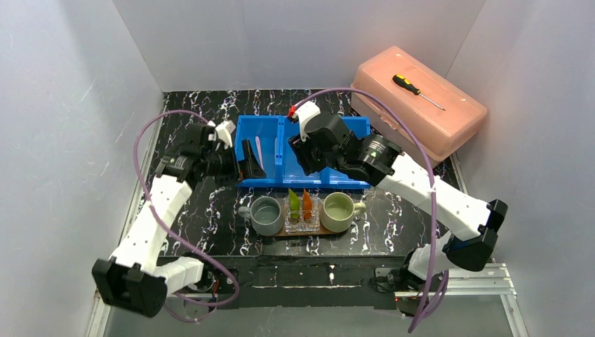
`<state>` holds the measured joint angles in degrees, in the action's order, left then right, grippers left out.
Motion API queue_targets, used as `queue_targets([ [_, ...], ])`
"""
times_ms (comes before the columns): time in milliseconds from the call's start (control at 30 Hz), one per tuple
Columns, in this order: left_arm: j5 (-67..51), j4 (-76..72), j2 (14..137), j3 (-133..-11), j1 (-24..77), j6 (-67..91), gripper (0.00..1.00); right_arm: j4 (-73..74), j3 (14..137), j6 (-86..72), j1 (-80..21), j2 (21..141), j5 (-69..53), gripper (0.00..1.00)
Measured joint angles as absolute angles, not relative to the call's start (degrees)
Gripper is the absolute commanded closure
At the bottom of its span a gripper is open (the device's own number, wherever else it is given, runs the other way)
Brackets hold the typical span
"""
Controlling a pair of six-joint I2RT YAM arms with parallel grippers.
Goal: Prepare toiletry sets of a toothbrush and toothpaste on the tray
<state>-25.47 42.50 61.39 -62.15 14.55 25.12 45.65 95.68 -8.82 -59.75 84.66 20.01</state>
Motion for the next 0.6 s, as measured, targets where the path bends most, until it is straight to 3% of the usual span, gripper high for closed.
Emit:
queue_targets([
  [467,-13.5,48.9,87.0,-86.0,16.7,27.1,0.14,44.4,85.5,-11.0,-59.7,76.6,22.0,0.44],
  [600,-9.4,50.5,93.2,-90.6,17.5,28.0,0.22,44.5,85.3,-12.0,-59.7,75.2,21.7,0.45],
])
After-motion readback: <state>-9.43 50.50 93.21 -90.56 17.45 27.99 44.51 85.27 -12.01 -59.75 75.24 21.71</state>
